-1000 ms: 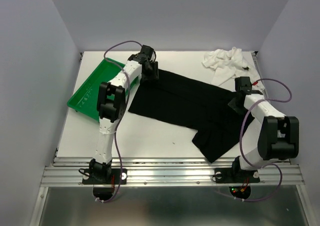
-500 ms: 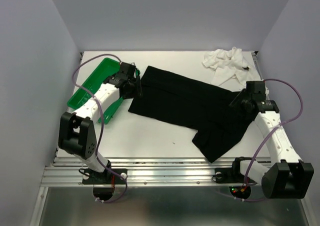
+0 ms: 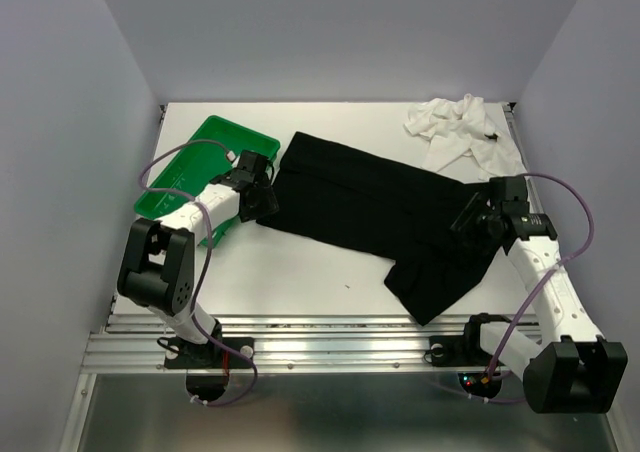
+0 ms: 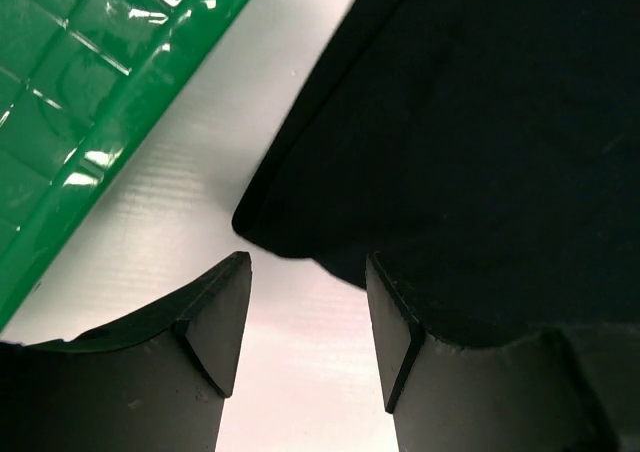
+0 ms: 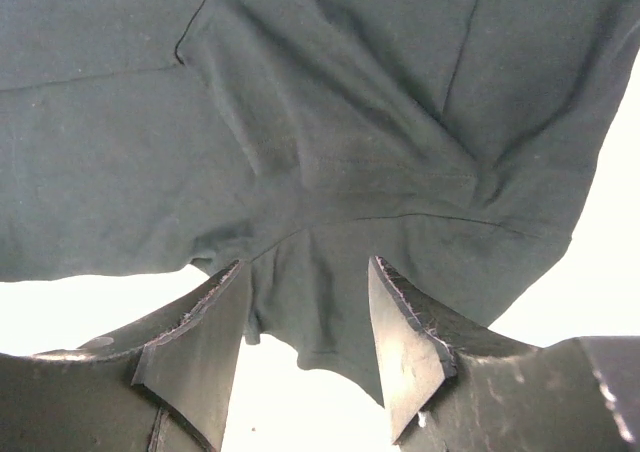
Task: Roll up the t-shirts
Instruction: Fold the T-shirt at the center of the board.
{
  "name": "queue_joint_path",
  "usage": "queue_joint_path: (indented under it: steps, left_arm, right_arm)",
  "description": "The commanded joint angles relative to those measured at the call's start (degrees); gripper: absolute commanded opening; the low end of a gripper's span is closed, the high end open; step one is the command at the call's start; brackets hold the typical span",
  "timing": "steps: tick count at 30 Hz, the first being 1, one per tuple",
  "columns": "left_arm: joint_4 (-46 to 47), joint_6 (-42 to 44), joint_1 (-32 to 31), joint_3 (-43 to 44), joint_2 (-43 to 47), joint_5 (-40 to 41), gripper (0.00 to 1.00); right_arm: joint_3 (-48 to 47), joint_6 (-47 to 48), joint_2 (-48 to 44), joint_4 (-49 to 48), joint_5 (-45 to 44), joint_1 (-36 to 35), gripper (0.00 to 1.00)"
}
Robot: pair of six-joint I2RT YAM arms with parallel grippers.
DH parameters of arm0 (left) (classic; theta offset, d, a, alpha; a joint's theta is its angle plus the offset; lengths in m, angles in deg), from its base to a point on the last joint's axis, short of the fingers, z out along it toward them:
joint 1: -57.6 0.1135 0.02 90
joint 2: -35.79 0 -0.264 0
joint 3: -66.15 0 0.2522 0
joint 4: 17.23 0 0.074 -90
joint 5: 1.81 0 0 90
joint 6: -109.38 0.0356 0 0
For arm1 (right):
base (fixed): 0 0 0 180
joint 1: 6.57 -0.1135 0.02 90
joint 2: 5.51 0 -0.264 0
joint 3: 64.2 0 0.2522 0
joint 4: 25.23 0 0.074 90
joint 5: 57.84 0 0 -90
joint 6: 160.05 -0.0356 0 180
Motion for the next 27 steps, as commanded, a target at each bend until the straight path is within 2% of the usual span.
queue_joint_path:
  steps: [1, 5, 9, 11, 17, 18, 21, 23, 24, 25, 27]
  left_arm:
    - [3.07, -2.15, 0.46, 1.81, -3.58, 3.4, 0.6]
    - [3.42, -2.59, 0.46, 0.67, -4.38, 3.49, 0.6]
    - [4.82, -3.2, 0.46, -1.7, -3.5, 2.61, 0.67]
    - [5.26, -3.21, 0.46, -1.79, -4.28, 2.26, 0.67]
    - [5.09, -2.85, 0.46, -0.65, -7.36, 2.52, 0.64]
    - [5.09, -2.85, 0.46, -0.47, -7.71, 2.52, 0.62]
    - [4.83, -2.59, 0.46, 0.32, -8.77, 2.08, 0.45]
    - [4.22, -2.33, 0.46, 1.45, -8.69, 2.0, 0.13]
    - [3.86, -2.15, 0.46, 1.9, -8.6, 2.08, 0.04]
    - [3.51, -1.98, 0.46, 2.33, -8.51, 2.17, 0.0]
    - [2.72, -1.45, 0.46, 3.3, -7.9, 2.26, 0.0]
  right_arm:
    - [-2.15, 1.62, -1.99, 2.47, 2.15, -0.49, 0.57]
    - [-1.89, 1.19, -2.78, 3.44, 3.91, -1.71, 0.57]
    - [-0.66, 0.39, -3.39, 3.44, 3.74, -4.52, 0.57]
    - [-0.05, 0.04, -3.22, 3.01, 3.04, -6.02, 0.57]
    - [-1.45, -4.43, 0.2, 2.74, -1.89, -18.58, 0.57]
    - [-1.63, -6.01, 0.73, 2.74, -4.67, -20.25, 0.57]
    - [-1.89, -8.83, 1.96, 3.88, -8.12, -25.96, 0.57]
    - [-1.28, -11.19, 1.88, 5.89, -10.66, -29.47, 0.57]
    - [-0.75, -12.25, 1.71, 6.69, -11.29, -30.45, 0.57]
    - [0.56, -13.22, 1.27, 7.3, -11.73, -31.33, 0.57]
    - [2.49, -16.46, 0.3, 8.88, -11.82, -33.43, 0.57]
